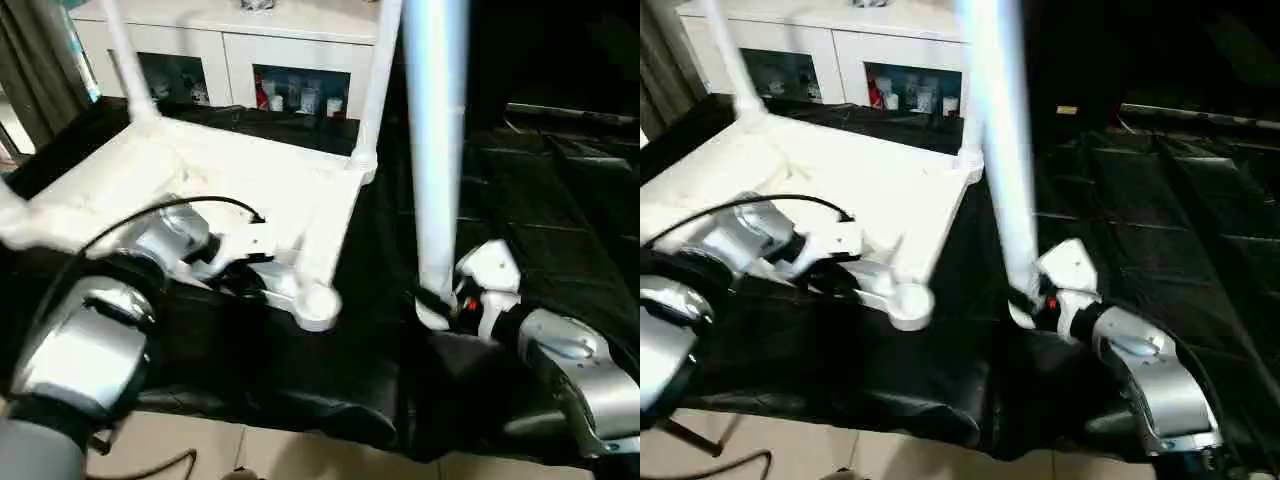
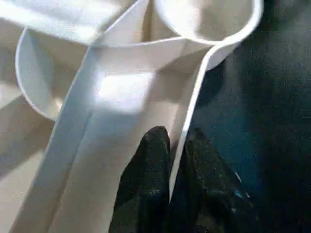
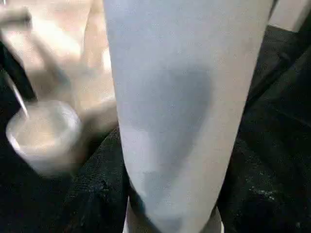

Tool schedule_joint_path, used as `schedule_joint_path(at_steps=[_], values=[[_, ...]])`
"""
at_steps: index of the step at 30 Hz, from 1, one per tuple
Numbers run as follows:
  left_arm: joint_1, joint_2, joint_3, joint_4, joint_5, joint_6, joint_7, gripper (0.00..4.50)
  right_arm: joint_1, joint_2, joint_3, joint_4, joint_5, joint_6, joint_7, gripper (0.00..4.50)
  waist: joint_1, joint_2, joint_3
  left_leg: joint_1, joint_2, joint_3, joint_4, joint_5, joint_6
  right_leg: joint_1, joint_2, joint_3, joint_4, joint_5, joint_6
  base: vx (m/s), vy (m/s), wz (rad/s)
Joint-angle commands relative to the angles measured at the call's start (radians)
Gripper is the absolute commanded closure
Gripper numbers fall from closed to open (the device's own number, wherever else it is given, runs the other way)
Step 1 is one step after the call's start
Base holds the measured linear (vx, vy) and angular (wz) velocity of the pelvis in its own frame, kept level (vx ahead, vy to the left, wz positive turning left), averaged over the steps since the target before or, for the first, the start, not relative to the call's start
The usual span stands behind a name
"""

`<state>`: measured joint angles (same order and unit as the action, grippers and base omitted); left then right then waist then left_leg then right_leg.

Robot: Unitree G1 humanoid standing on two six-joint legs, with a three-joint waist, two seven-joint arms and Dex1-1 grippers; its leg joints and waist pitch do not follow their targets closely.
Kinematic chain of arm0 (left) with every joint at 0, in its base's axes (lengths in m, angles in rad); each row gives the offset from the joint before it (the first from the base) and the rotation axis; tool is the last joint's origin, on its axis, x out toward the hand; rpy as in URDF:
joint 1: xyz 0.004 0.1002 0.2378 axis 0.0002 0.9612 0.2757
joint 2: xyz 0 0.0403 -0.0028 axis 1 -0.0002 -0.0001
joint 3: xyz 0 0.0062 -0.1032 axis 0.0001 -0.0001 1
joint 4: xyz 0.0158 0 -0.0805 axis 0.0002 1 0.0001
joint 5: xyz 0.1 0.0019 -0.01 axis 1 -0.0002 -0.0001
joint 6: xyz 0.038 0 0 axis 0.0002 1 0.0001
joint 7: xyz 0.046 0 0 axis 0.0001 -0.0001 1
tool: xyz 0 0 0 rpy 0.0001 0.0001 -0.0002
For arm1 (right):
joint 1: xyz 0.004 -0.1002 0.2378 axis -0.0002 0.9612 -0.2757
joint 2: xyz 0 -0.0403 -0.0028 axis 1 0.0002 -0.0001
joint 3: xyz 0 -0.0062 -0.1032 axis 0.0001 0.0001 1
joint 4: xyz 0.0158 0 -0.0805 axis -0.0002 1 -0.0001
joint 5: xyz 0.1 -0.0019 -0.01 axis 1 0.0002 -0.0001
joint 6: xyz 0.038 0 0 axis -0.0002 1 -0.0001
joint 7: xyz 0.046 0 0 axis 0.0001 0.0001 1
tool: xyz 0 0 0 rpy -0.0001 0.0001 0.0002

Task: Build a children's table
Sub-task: Insert table leg to table base

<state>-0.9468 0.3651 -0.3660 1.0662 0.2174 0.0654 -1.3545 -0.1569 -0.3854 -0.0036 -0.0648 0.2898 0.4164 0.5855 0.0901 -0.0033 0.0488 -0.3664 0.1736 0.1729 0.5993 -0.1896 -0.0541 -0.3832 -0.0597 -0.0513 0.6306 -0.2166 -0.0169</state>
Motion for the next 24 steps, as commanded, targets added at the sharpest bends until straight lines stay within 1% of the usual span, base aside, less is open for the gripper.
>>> schedule_joint_path(at_steps=[1,2,3,4,5,6,7,8,9,10,11,12,13,14,15,16,17,18,19,20,21,22,23,24], values=[[0.026,-0.015,0.031,-0.013,-0.041,0.062,0.042,4.21,-0.012,0.007,-0.035,-0.023,0.046,0.041,-0.018,2.57,0.006,0.000,-0.060,0.013,0.060,-0.021,-0.067,-0.130,0.052,0.056,-0.099,0.052,-0.074,-0.011,-0.292,0.000,0.000,0.00],[0.036,-0.022,0.040,-0.034,-0.044,0.068,0.065,4.21,-0.015,0.018,-0.043,-0.024,0.061,0.054,-0.024,2.57,0.006,-0.002,-0.061,0.011,0.059,-0.020,-0.067,-0.126,0.053,0.057,-0.099,0.052,-0.074,-0.011,-0.287,0.000,0.000,0.00],[0.037,-0.023,0.041,-0.036,-0.044,0.068,0.068,4.25,-0.015,0.019,-0.044,-0.024,0.063,0.055,-0.025,2.57,0.005,-0.002,-0.061,0.010,0.059,-0.021,-0.067,-0.124,0.054,0.059,-0.099,0.052,-0.073,-0.007,-0.286,0.000,0.000,0.00],[0.045,-0.032,0.051,-0.049,-0.048,0.067,0.095,4.32,-0.019,0.028,-0.051,-0.025,0.076,0.070,-0.030,2.57,0.002,-0.003,-0.060,0.008,0.057,-0.021,-0.067,-0.119,0.058,0.058,-0.097,0.051,-0.076,-0.014,-0.276,0.000,0.000,0.00],[0.061,-0.049,0.068,-0.075,-0.064,0.052,0.119,4.39,-0.024,0.039,-0.058,-0.025,0.092,0.084,-0.040,2.57,0.001,-0.009,-0.060,0.008,0.056,-0.020,-0.067,-0.119,0.059,0.059,-0.096,0.051,-0.077,-0.021,-0.272,0.000,0.000,0.00],[0.077,-0.063,0.081,-0.100,-0.077,0.035,0.137,4.43,-0.029,0.048,-0.060,-0.026,0.101,0.094,-0.046,2.57,0.002,-0.005,-0.060,0.008,0.056,-0.020,-0.067,-0.122,0.056,0.057,-0.097,0.051,-0.078,-0.039,-0.267,0.000,0.000,0.00],[0.077,-0.063,0.081,-0.100,-0.077,0.035,0.137,4.45,-0.029,0.048,-0.060,-0.026,0.101,0.094,-0.046,2.57,0.001,-0.004,-0.060,0.008,0.057,-0.020,-0.067,-0.124,0.056,0.055,-0.096,0.051,-0.080,-0.051,-0.262,0.000,0.000,0.00],[0.102,-0.070,0.075,-0.133,-0.079,-0.012,0.143,4.47,-0.033,0.054,-0.057,-0.027,0.109,0.101,-0.044,2.57,0.001,-0.012,-0.060,0.009,0.058,-0.020,-0.068,-0.124,0.058,0.055,-0.096,0.051,-0.081,-0.055,-0.258,0.000,0.000,0.00],[0.130,-0.078,0.072,-0.180,-0.086,-0.025,0.143,4.49,-0.040,0.063,-0.058,-0.024,0.119,0.109,-0.040,2.57,0.001,-0.009,-0.061,0.008,0.060,-0.020,-0.069,-0.116,0.059,0.055,-0.097,0.052,-0.078,-0.047,-0.257,0.000,0.000,0.00],[0.174,-0.091,0.074,-0.274,-0.093,0.018,0.152,4.49,-0.055,0.072,-0.065,-0.016,0.131,0.127,-0.036,2.57,0.000,-0.015,-0.060,0.009,0.061,-0.018,-0.069,-0.113,0.062,0.052,-0.095,0.051,-0.078,-0.041,-0.257,0.000,0.000,0.00],[0.175,-0.091,0.074,-0.274,-0.093,0.019,0.152,4.49,-0.055,0.072,-0.065,-0.016,0.131,0.128,-0.036,2.57,0.000,-0.012,-0.062,0.009,0.066,-0.021,-0.070,-0.108,0.060,0.056,-0.101,0.051,-0.071,-0.029,-0.264,0.000,0.000,0.00],[0.185,-0.098,0.079,-0.299,-0.098,0.045,0.159,4.49,-0.061,0.074,-0.068,-0.010,0.132,0.131,-0.035,2.57,0.000,-0.008,-0.061,0.011,0.064,-0.018,-0.068,-0.101,0.065,0.049,-0.097,0.051,-0.074,-0.030,-0.262,0.000,0.000,0.00],[0.195,-0.101,0.072,-0.324,-0.097,0.057,0.161,4.49,-0.072,0.073,-0.069,0.001,0.137,0.131,-0.029,2.57,0.001,-0.016,-0.059,0.009,0.061,-0.015,-0.068,-0.101,0.067,0.049,-0.095,0.052,-0.078,-0.042,-0.255,0.000,0.000,0.00],[0.204,-0.105,0.066,-0.340,-0.093,0.059,0.174,4.49,-0.085,0.072,-0.065,0.016,0.136,0.121,-0.018,2.57,0.004,-0.012,-0.060,0.011,0.062,-0.016,-0.068,-0.109,0.062,0.048,-0.098,0.052,-0.076,-0.054,-0.255,0.000,0.000,0.00],[0.208,-0.106,0.062,-0.343,-0.090,0.057,0.178,4.50,-0.090,0.072,-0.063,0.024,0.133,0.113,-0.013,2.57,0.003,-0.011,-0.058,0.011,0.062,-0.017,-0.070,-0.113,0.058,0.047,-0.097,0.052,-0.079,-0.072,-0.247,0.000,0.000,0.00],[0.218,-0.109,0.053,-0.349,-0.080,0.042,0.193,4.50,-0.107,0.075,-0.059,0.046,0.132,0.097,-0.005,2.58,0.004,-0.016,-0.057,0.010,0.061,-0.016,-0.069,-0.118,0.056,0.046,-0.096,0.052,-0.081,-0.082,-0.242,0.000,0.000,0.00],[0.229,-0.111,0.045,-0.351,-0.068,0.016,0.212,4.50,-0.131,0.080,-0.050,0.079,0.124,0.074,0.005,2.58,0.004,-0.014,-0.058,0.009,0.060,-0.017,-0.070,-0.119,0.052,0.048,-0.098,0.052,-0.080,-0.094,-0.235,0.000,0.000,0.00],[0.229,-0.111,0.045,-0.351,-0.068,0.016,0.212,4.50,-0.131,0.080,-0.050,0.079,0.124,0.074,0.005,2.58,0.002,-0.014,-0.057,0.008,0.060,-0.017,-0.070,-0.120,0.047,0.046,-0.097,0.051,-0.081,-0.099,-0.231,0.000,0.000,0.00],[0.234,-0.111,0.041,-0.351,-0.065,-0.001,0.213,4.50,-0.143,0.081,-0.044,0.097,0.118,0.061,0.013,2.58,0.003,-0.016,-0.057,0.010,0.061,-0.016,-0.070,-0.119,0.047,0.046,-0.097,0.053,-0.082,-0.097,-0.227,0.000,0.000,0.00],[0.239,-0.114,0.046,-0.349,-0.069,-0.015,0.220,4.50,-0.163,0.084,-0.035,0.131,0.112,0.052,0.027,2.58,0.001,-0.023,-0.057,0.008,0.059,-0.015,-0.070,-0.117,0.049,0.047,-0.096,0.052,-0.082,-0.098,-0.225,0.000,0.000,0.00],[0.240,-0.116,0.049,-0.348,-0.071,-0.019,0.221,4.50,-0.168,0.085,-0.032,0.141,0.110,0.049,0.031,2.58,0.001,-0.018,-0.058,0.006,0.058,-0.016,-0.070,-0.108,0.050,0.048,-0.098,0.051,-0.080,-0.096,-0.226,0.000,0.000,0.00],[0.242,-0.117,0.051,-0.348,-0.079,-0.022,0.209,4.50,-0.185,0.082,-0.019,0.174,0.103,0.046,0.050,2.58,0.000,-0.027,-0.057,0.006,0.058,-0.015,-0.070,-0.106,0.053,0.047,-0.096,0.051,-0.082,-0.098,-0.222,0.000,0.000,0.00],[0.242,-0.116,0.051,-0.350,-0.079,-0.021,0.209,4.50,-0.186,0.082,-0.018,0.175,0.103,0.046,0.050,2.58,0.002,-0.021,-0.058,0.007,0.058,-0.015,-0.069,-0.102,0.052,0.046,-0.098,0.051,-0.080,-0.099,-0.223,0.000,0.000,0.00],[0.252,-0.106,0.045,-0.371,-0.077,-0.014,0.196,4.50,-0.200,0.083,-0.012,0.202,0.098,0.044,0.057,2.58,0.003,-0.020,-0.057,0.008,0.060,-0.015,-0.069,-0.098,0.053,0.044,-0.097,0.051,-0.079,-0.093,-0.221,0.000,0.000,0.00]])
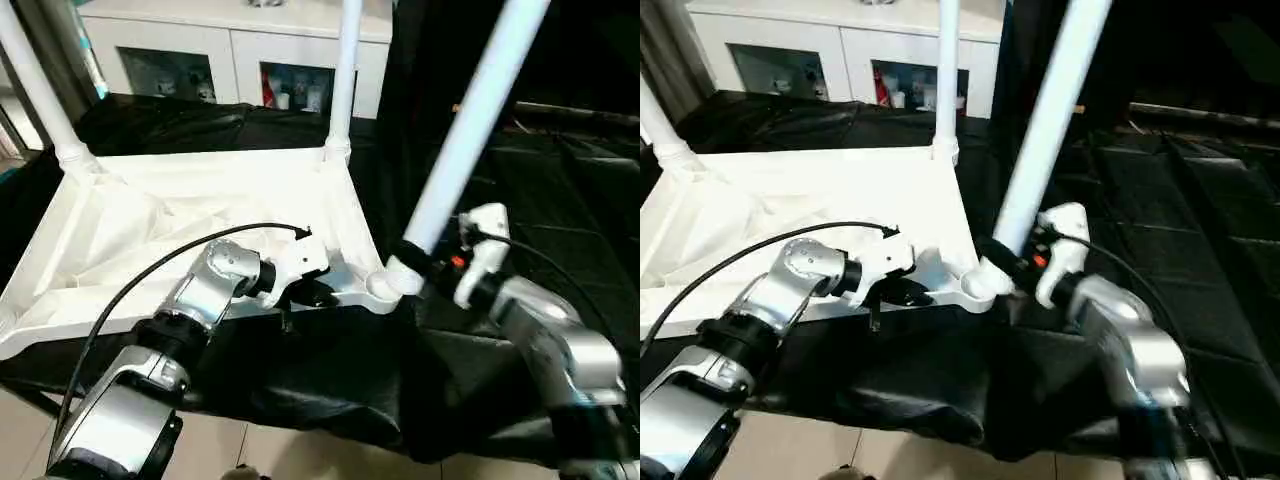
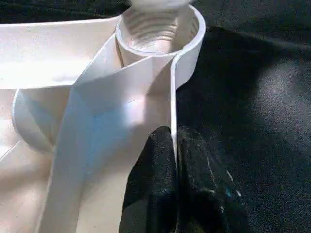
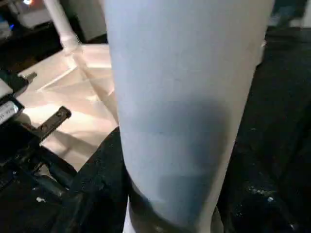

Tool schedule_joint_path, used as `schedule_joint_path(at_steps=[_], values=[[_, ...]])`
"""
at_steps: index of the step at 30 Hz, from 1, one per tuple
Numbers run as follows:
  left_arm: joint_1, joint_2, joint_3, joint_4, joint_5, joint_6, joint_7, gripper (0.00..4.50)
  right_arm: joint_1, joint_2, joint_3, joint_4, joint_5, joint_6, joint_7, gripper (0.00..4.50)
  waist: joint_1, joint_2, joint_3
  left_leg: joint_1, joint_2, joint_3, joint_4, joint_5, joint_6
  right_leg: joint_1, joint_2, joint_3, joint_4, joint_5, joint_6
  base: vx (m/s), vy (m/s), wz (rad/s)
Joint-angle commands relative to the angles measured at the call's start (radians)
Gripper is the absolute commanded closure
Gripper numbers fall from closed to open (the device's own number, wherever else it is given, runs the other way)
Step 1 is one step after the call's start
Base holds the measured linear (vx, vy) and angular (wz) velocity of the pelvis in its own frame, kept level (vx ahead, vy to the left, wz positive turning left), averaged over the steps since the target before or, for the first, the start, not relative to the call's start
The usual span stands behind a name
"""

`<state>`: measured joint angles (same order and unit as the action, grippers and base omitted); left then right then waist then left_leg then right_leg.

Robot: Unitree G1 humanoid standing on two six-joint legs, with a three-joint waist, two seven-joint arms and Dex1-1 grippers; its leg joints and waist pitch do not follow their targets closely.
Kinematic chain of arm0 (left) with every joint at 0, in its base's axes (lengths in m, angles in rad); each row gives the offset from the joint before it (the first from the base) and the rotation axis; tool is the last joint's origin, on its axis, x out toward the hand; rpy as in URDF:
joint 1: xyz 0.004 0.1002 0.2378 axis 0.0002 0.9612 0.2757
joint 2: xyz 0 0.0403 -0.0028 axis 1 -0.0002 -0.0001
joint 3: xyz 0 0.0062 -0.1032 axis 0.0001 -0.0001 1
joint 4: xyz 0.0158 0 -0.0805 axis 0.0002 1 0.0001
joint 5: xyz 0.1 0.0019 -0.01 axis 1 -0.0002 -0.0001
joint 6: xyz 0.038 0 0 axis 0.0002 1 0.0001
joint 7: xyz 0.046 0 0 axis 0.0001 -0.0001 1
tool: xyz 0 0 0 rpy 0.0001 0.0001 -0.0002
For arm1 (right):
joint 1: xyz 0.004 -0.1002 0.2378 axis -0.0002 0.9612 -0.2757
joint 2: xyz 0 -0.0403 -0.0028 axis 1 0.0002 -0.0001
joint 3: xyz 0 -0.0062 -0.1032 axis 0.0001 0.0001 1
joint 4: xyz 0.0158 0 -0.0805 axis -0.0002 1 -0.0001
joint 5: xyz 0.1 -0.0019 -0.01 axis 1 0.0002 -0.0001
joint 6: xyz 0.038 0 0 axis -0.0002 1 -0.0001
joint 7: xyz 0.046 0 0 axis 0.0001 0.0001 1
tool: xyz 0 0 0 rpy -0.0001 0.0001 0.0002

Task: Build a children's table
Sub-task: Insert table leg to table base

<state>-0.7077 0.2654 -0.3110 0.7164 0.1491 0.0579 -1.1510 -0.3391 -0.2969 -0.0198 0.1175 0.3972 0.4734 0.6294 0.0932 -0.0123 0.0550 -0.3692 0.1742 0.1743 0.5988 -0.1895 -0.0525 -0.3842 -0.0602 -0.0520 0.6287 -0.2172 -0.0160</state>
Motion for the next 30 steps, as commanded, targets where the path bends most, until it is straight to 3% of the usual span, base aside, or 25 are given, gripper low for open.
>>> schedule_joint_path(at_steps=[1,5,10,16,24,30], values=[[0.018,-0.003,-0.013,-0.029,-0.007,-0.005,-0.012,4.50,-0.026,-0.002,0.005,0.035,-0.010,-0.014,0.016,2.58,0.001,-0.015,-0.065,0.012,0.060,-0.016,-0.069,-0.086,0.055,0.046,-0.097,0.051,-0.073,-0.072,-0.228,0.000,0.000,0.00],[0.028,0.001,-0.007,-0.056,-0.023,0.025,-0.015,4.50,-0.052,0.008,0.021,0.084,-0.022,-0.026,0.027,2.58,-0.003,-0.016,-0.065,0.009,0.059,-0.016,-0.068,-0.073,0.060,0.047,-0.097,0.050,-0.068,-0.032,-0.240,0.000,0.000,0.00],[0.023,0.001,0.003,-0.042,-0.033,0.021,-0.011,4.50,-0.083,0.025,0.062,0.171,-0.054,-0.067,0.062,2.58,-0.004,-0.019,-0.063,0.010,0.059,-0.015,-0.069,-0.089,0.057,0.046,-0.098,0.051,-0.072,-0.067,-0.235,0.000,0.000,0.00],[0.025,0.010,-0.007,-0.049,-0.032,0.035,-0.025,4.50,-0.098,0.020,0.100,0.203,-0.076,-0.062,0.097,2.58,-0.005,-0.022,-0.062,0.011,0.060,-0.015,-0.070,-0.086,0.058,0.046,-0.097,0.052,-0.072,-0.063,-0.231,0.000,0.000,0.00],[0.010,0.018,-0.012,-0.031,-0.029,0.033,-0.027,4.50,-0.120,0.012,0.109,0.261,-0.107,-0.092,0.103,2.58,-0.006,-0.023,-0.062,0.013,0.061,-0.015,-0.072,-0.101,0.045,0.045,-0.096,0.052,-0.073,-0.074,-0.233,0.000,0.000,0.00],[0.012,0.023,-0.013,-0.036,-0.030,0.037,-0.032,4.50,-0.098,-0.017,0.109,0.215,-0.096,-0.050,0.126,2.58,-0.006,-0.024,-0.061,0.013,0.061,-0.016,-0.072,-0.109,0.047,0.047,-0.097,0.053,-0.074,-0.068,-0.236,0.000,0.000,0.00]])
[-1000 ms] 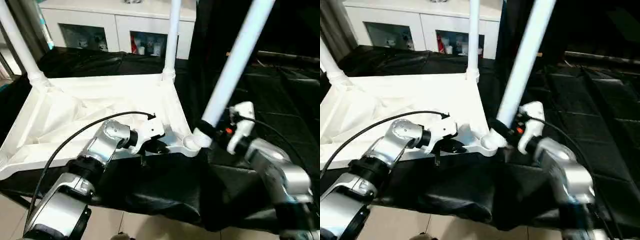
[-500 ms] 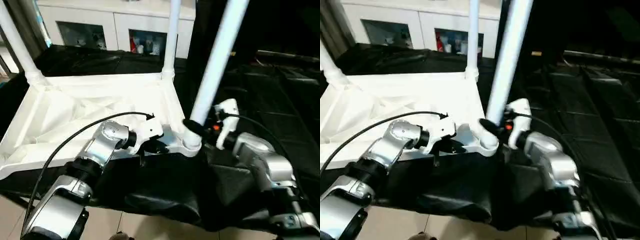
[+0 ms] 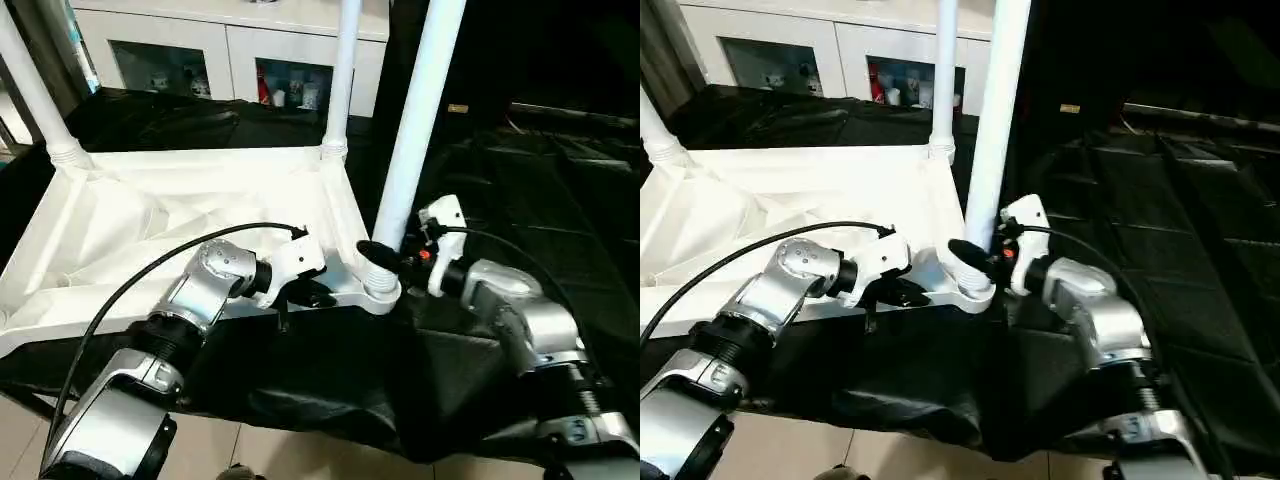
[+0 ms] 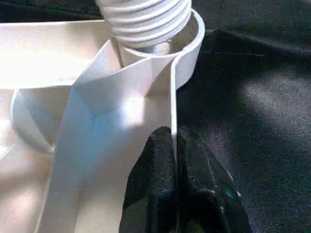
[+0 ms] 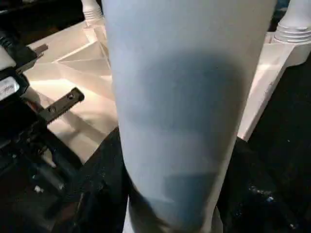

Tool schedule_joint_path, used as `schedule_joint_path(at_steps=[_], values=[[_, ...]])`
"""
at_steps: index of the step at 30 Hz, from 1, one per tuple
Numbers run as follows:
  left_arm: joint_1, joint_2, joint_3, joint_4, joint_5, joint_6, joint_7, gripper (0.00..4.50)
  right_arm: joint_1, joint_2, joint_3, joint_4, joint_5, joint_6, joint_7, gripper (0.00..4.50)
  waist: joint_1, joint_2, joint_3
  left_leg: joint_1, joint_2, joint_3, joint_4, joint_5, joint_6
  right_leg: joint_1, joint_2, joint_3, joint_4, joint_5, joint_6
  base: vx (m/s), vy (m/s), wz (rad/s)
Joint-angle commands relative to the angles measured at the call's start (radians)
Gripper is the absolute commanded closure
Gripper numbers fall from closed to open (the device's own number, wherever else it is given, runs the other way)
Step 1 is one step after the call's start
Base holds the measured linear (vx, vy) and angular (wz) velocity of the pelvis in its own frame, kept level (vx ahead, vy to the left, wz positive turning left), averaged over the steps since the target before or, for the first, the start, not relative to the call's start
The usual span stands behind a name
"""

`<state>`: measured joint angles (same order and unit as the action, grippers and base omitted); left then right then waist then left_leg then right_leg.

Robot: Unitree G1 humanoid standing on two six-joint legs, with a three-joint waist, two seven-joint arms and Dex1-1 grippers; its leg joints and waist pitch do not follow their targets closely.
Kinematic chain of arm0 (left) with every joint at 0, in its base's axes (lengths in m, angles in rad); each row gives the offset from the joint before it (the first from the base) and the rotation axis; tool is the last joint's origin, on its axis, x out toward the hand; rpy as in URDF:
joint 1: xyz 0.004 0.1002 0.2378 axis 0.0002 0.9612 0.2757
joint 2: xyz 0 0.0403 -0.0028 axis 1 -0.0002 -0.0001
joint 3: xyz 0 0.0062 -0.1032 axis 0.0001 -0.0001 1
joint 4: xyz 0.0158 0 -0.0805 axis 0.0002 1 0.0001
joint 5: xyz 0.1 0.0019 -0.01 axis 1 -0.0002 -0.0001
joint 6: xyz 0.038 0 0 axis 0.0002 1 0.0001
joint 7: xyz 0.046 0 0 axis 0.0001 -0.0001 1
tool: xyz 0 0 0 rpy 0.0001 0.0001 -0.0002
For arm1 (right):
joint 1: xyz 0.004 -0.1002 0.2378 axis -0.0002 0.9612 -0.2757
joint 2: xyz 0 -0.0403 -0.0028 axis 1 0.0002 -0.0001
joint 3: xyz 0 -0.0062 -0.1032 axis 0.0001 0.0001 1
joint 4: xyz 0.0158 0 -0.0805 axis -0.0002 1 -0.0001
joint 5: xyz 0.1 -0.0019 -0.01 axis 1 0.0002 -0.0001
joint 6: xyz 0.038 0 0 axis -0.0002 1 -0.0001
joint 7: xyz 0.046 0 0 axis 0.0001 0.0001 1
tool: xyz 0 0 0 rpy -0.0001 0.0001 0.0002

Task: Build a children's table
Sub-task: Insert table leg to table base

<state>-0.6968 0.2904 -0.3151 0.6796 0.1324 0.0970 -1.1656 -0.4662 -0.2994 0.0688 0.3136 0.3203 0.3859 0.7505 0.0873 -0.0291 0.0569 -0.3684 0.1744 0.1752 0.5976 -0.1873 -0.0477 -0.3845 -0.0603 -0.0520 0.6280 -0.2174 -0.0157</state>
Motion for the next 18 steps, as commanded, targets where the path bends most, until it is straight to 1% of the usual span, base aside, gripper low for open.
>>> schedule_joint_path(at_steps=[1,2,4,5,7,9,11,15,18], values=[[-0.002,-0.002,-0.009,0.005,-0.014,-0.005,-0.018,4.50,0.030,-0.018,0.021,0.019,-0.018,0.041,0.011,2.58,0.000,-0.006,-0.063,0.012,0.060,-0.016,-0.070,-0.114,0.040,0.047,-0.098,0.053,-0.074,-0.074,-0.236,0.000,0.000,0.00],[-0.003,-0.002,-0.009,0.008,-0.014,-0.006,-0.017,4.50,0.031,-0.019,0.022,0.017,-0.016,0.045,0.016,2.58,0.000,-0.005,-0.064,0.012,0.060,-0.016,-0.070,-0.114,0.039,0.047,-0.097,0.053,-0.074,-0.073,-0.237,0.000,0.000,0.00],[-0.006,-0.002,-0.010,0.013,-0.012,-0.010,-0.016,4.50,0.034,-0.023,0.022,0.007,-0.013,0.052,0.023,2.58,0.001,-0.006,-0.064,0.013,0.061,-0.016,-0.070,-0.110,0.040,0.048,-0.097,0.053,-0.073,-0.064,-0.238,0.000,0.000,0.00],[-0.008,-0.003,-0.010,0.017,-0.012,-0.011,-0.016,4.50,0.036,-0.026,0.022,-0.006,-0.007,0.060,0.030,2.58,0.001,-0.005,-0.064,0.013,0.061,-0.017,-0.070,-0.107,0.041,0.048,-0.096,0.053,-0.072,-0.058,-0.240,0.000,0.000,0.00],[-0.013,-0.004,-0.010,0.024,-0.011,-0.015,-0.015,4.50,0.033,-0.025,0.018,-0.010,0.004,0.072,0.037,2.58,0.001,-0.005,-0.065,0.013,0.060,-0.016,-0.069,-0.102,0.044,0.048,-0.095,0.053,-0.071,-0.041,-0.243,0.000,0.000,0.00],[-0.014,-0.004,-0.010,0.026,-0.011,-0.015,-0.015,4.50,0.032,-0.025,0.017,-0.011,0.005,0.075,0.039,2.58,0.001,-0.006,-0.064,0.013,0.061,-0.016,-0.069,-0.109,0.044,0.048,-0.097,0.053,-0.073,-0.051,-0.245,0.000,0.000,0.00],[-0.018,-0.004,-0.011,0.030,-0.010,-0.018,-0.015,4.50,0.028,-0.026,0.020,-0.010,0.002,0.080,0.039,2.58,0.001,-0.005,-0.064,0.012,0.060,-0.017,-0.070,-0.113,0.041,0.048,-0.096,0.052,-0.073,-0.062,-0.244,0.000,0.000,0.00],[-0.020,-0.004,-0.012,0.033,-0.008,-0.021,-0.013,4.50,0.023,-0.032,0.026,-0.018,0.002,0.105,0.046,2.59,0.001,-0.005,-0.063,0.014,0.061,-0.017,-0.071,-0.122,0.034,0.047,-0.097,0.053,-0.076,-0.082,-0.240,0.000,0.000,0.00],[-0.025,-0.006,-0.013,0.046,-0.005,-0.028,-0.007,4.50,0.027,-0.047,0.031,-0.044,0.001,0.126,0.056,2.59,0.002,-0.006,-0.064,0.014,0.061,-0.017,-0.071,-0.113,0.035,0.048,-0.096,0.053,-0.074,-0.065,-0.241,0.000,0.000,0.00]])
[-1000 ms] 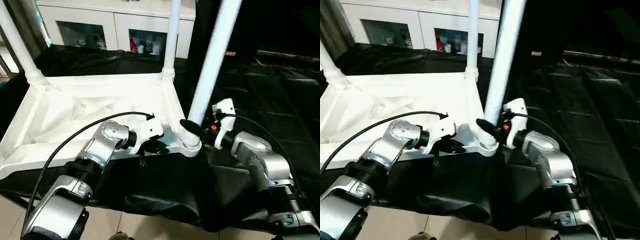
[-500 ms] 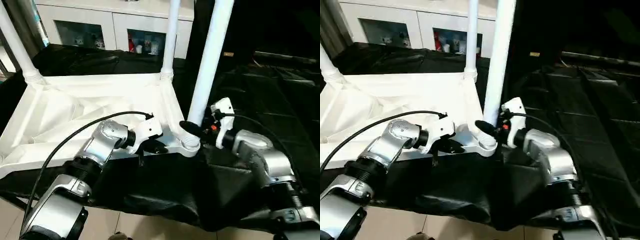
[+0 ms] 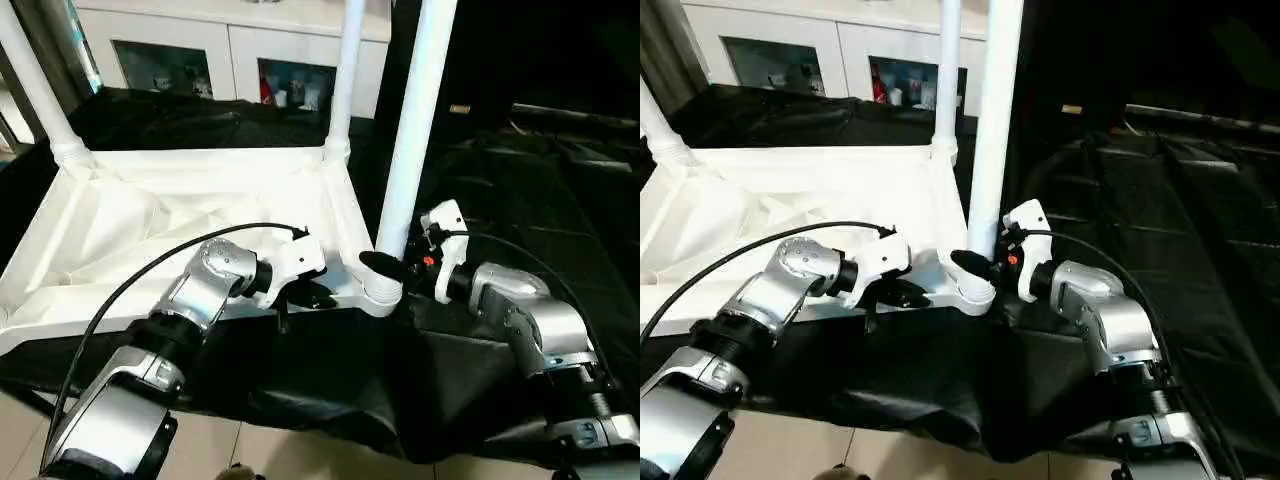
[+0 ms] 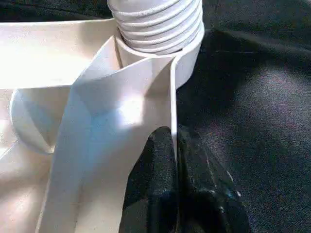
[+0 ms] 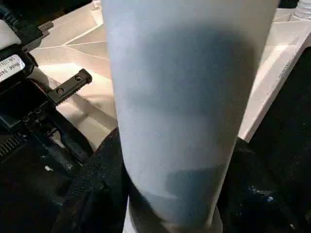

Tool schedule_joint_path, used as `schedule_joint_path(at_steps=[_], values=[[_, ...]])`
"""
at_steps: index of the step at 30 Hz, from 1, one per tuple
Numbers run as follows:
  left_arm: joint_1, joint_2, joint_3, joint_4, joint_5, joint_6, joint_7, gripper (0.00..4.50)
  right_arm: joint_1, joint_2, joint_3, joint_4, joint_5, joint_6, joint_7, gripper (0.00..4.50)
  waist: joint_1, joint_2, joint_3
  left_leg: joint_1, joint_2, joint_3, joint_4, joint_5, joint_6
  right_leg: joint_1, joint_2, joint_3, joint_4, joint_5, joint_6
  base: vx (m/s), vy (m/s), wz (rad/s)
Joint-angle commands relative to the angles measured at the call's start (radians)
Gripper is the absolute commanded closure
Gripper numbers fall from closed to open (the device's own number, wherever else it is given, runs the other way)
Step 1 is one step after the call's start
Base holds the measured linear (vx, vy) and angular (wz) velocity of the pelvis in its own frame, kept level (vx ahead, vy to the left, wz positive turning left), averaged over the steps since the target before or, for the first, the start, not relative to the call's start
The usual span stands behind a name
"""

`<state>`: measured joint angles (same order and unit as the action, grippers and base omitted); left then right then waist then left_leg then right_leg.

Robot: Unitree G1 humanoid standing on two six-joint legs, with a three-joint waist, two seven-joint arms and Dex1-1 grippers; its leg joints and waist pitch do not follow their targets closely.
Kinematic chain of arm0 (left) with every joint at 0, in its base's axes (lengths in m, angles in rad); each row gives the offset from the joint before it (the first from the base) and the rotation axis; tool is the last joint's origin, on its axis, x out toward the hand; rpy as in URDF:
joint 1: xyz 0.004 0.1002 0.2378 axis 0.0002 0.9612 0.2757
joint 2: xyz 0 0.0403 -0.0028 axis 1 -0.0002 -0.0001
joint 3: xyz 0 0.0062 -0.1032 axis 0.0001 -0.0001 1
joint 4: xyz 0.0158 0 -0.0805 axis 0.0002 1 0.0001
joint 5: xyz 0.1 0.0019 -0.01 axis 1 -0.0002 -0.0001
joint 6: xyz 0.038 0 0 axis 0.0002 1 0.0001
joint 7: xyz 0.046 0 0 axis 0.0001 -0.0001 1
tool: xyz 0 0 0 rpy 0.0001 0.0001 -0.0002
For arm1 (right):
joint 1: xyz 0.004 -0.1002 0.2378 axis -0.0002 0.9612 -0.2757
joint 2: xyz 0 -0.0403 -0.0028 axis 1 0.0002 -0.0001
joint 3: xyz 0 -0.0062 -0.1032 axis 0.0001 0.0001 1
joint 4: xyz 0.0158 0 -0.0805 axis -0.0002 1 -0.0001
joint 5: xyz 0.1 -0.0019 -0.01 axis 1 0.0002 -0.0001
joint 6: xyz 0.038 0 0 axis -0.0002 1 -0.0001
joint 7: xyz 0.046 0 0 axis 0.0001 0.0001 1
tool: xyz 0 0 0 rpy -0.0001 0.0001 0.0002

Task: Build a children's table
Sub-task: Insert table leg to table base

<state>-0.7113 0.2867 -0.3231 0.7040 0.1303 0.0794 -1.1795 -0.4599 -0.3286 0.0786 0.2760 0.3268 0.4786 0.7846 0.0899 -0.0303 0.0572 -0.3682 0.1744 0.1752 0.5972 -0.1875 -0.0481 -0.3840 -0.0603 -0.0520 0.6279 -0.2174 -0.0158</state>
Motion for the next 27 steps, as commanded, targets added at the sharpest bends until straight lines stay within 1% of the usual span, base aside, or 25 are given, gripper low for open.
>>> schedule_joint_path(at_steps=[1,3,6,7,9,12,13,15,17,18,20,21,22,24,25,26,27], values=[[-0.012,-0.003,-0.006,0.026,-0.001,-0.014,0.010,4.50,0.023,-0.022,0.018,-0.016,-0.002,0.038,0.022,2.59,0.000,-0.006,-0.064,0.014,0.062,-0.017,-0.070,-0.110,0.037,0.047,-0.096,0.053,-0.073,-0.057,-0.242,0.000,0.000,0.00],[-0.013,-0.003,-0.005,0.027,-0.001,-0.016,0.010,4.50,0.023,-0.022,0.017,-0.013,-0.002,0.036,0.023,2.59,0.000,-0.006,-0.063,0.013,0.061,-0.017,-0.070,-0.114,0.039,0.048,-0.097,0.053,-0.074,-0.061,-0.241,0.000,0.000,0.00],[-0.015,-0.004,-0.005,0.028,-0.004,-0.019,0.010,4.50,0.018,-0.008,0.013,0.027,-0.014,0.008,0.013,2.59,0.000,-0.005,-0.061,0.014,0.062,-0.017,-0.071,-0.137,0.029,0.045,-0.099,0.053,-0.079,-0.108,-0.237,0.000,0.000,0.00],[-0.015,-0.003,-0.005,0.032,-0.002,-0.024,0.011,4.50,0.013,0.017,-0.001,0.066,-0.012,-0.017,-0.003,2.59,-0.001,-0.005,-0.062,0.014,0.062,-0.017,-0.072,-0.140,0.025,0.045,-0.101,0.054,-0.080,-0.119,-0.235,0.000,0.000,0.00],[-0.017,-0.003,-0.005,0.035,-0.001,-0.027,0.012,4.50,0.009,0.031,-0.018,0.097,-0.007,-0.031,-0.016,2.59,-0.002,-0.004,-0.061,0.014,0.062,-0.018,-0.073,-0.147,0.020,0.044,-0.101,0.054,-0.081,-0.131,-0.235,0.000,0.000,0.00],[-0.018,-0.003,-0.005,0.036,-0.001,-0.029,0.014,4.50,0.010,0.043,-0.045,0.151,-0.007,-0.065,-0.041,2.59,-0.003,-0.003,-0.062,0.015,0.063,-0.018,-0.073,-0.143,0.019,0.043,-0.098,0.053,-0.079,-0.114,-0.238,0.000,0.000,0.00],[-0.017,-0.003,-0.004,0.035,-0.002,-0.030,0.014,4.50,0.016,0.047,-0.056,0.160,-0.002,-0.072,-0.047,2.59,-0.002,-0.005,-0.062,0.014,0.063,-0.018,-0.073,-0.145,0.021,0.043,-0.099,0.053,-0.079,-0.110,-0.241,0.000,0.000,0.00],[-0.015,-0.002,-0.003,0.034,-0.002,-0.034,0.017,4.50,0.030,0.053,-0.076,0.177,0.009,-0.086,-0.056,2.59,-0.002,-0.003,-0.062,0.015,0.063,-0.018,-0.074,-0.150,0.021,0.044,-0.100,0.053,-0.080,-0.115,-0.241,0.000,0.000,0.00],[-0.015,-0.001,-0.002,0.036,-0.003,-0.038,0.020,4.50,0.043,0.058,-0.087,0.189,0.014,-0.102,-0.054,2.59,-0.002,-0.005,-0.061,0.016,0.063,-0.018,-0.075,-0.165,0.018,0.042,-0.100,0.054,-0.083,-0.137,-0.237,0.000,0.000,0.00],[-0.015,-0.001,-0.001,0.037,-0.002,-0.043,0.024,4.50,0.059,0.065,-0.098,0.193,0.022,-0.113,-0.051,2.59,-0.001,0.000,-0.060,0.015,0.064,-0.020,-0.076,-0.170,0.015,0.042,-0.101,0.053,-0.083,-0.145,-0.234,0.000,0.000,0.00],[-0.015,-0.001,0.000,0.039,-0.002,-0.048,0.030,4.50,0.079,0.077,-0.116,0.203,0.033,-0.135,-0.046,2.59,-0.001,-0.003,-0.062,0.015,0.064,-0.020,-0.077,-0.174,0.015,0.043,-0.101,0.054,-0.083,-0.138,-0.233,0.000,0.000,0.00],[-0.016,-0.002,0.001,0.039,-0.002,-0.049,0.032,4.50,0.094,0.083,-0.125,0.204,0.038,-0.149,-0.050,2.59,-0.001,-0.003,-0.062,0.015,0.064,-0.019,-0.076,-0.172,0.018,0.042,-0.101,0.054,-0.083,-0.131,-0.236,0.000,0.000,0.00],[-0.016,-0.003,0.002,0.039,-0.003,-0.050,0.035,4.50,0.105,0.087,-0.130,0.204,0.042,-0.159,-0.051,2.59,0.000,-0.001,-0.062,0.016,0.065,-0.019,-0.077,-0.174,0.019,0.041,-0.102,0.054,-0.084,-0.127,-0.236,0.000,0.000,0.00],[-0.017,-0.005,0.004,0.040,-0.003,-0.053,0.041,4.50,0.126,0.096,-0.142,0.206,0.049,-0.181,-0.056,2.59,-0.001,-0.002,-0.061,0.015,0.064,-0.019,-0.078,-0.175,0.021,0.041,-0.100,0.053,-0.084,-0.130,-0.238,0.000,0.000,0.00],[-0.019,-0.008,0.006,0.043,-0.003,-0.057,0.048,4.50,0.151,0.112,-0.158,0.210,0.058,-0.207,-0.068,2.59,0.001,0.000,-0.060,0.017,0.064,-0.019,-0.078,-0.186,0.019,0.040,-0.101,0.054,-0.086,-0.145,-0.234,0.000,0.000,0.00],[-0.021,-0.010,0.007,0.046,-0.003,-0.060,0.052,4.50,0.167,0.123,-0.168,0.214,0.061,-0.226,-0.077,2.59,0.001,-0.001,-0.059,0.014,0.065,-0.019,-0.078,-0.191,0.020,0.039,-0.104,0.055,-0.089,-0.156,-0.231,0.000,0.000,0.00],[-0.023,-0.012,0.007,0.049,-0.003,-0.062,0.056,4.50,0.188,0.136,-0.177,0.221,0.062,-0.250,-0.089,2.59,0.001,-0.001,-0.060,0.016,0.066,-0.021,-0.080,-0.200,0.017,0.039,-0.104,0.054,-0.089,-0.169,-0.229,0.000,0.000,0.00]])
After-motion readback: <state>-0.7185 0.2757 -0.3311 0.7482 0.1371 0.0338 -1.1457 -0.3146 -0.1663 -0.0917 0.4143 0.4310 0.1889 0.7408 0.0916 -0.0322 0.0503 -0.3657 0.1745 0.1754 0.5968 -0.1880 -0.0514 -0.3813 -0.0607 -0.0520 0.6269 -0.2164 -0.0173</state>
